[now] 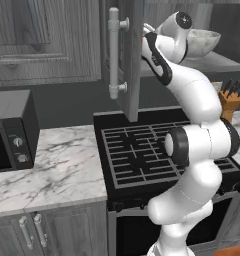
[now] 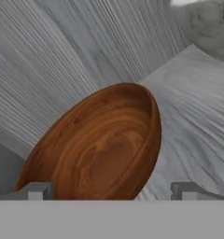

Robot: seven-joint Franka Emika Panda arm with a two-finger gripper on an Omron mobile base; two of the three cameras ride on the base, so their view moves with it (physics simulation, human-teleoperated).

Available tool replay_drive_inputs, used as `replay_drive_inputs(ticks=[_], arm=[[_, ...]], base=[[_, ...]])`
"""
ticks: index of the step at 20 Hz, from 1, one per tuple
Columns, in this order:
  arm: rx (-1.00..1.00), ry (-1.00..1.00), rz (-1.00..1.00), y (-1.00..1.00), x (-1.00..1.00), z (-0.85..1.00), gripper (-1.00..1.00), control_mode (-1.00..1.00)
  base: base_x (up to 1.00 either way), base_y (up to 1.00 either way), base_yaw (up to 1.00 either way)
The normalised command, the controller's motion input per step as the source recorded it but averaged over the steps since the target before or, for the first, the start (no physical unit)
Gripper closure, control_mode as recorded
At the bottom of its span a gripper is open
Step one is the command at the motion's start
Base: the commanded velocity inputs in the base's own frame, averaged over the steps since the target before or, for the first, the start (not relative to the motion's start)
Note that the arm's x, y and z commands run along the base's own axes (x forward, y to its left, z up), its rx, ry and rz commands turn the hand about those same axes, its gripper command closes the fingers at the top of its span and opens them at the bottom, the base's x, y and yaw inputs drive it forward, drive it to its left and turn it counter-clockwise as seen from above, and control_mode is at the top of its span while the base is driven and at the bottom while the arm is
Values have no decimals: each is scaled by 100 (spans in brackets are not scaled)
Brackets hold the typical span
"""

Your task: Take the smaller bowl and place it next to the appetizer plate on the dining counter , and place the larger bowl next to the plate with cooked food.

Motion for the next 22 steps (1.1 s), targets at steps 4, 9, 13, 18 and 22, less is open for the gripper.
replay_drive_inputs(ticks=[4,9,13,18,22], arm=[[0,6,0,0,42,-1,-100,-100],[0,11,-1,0,30,-22,-100,-100],[-7,13,-3,0,6,-56,-100,-100],[-5,8,-2,2,19,-40,100,-100],[-3,-13,-2,0,3,-10,100,-100]], base=[[0,0,0],[0,0,0],[0,0,0],[0,0,0],[0,0,0]])
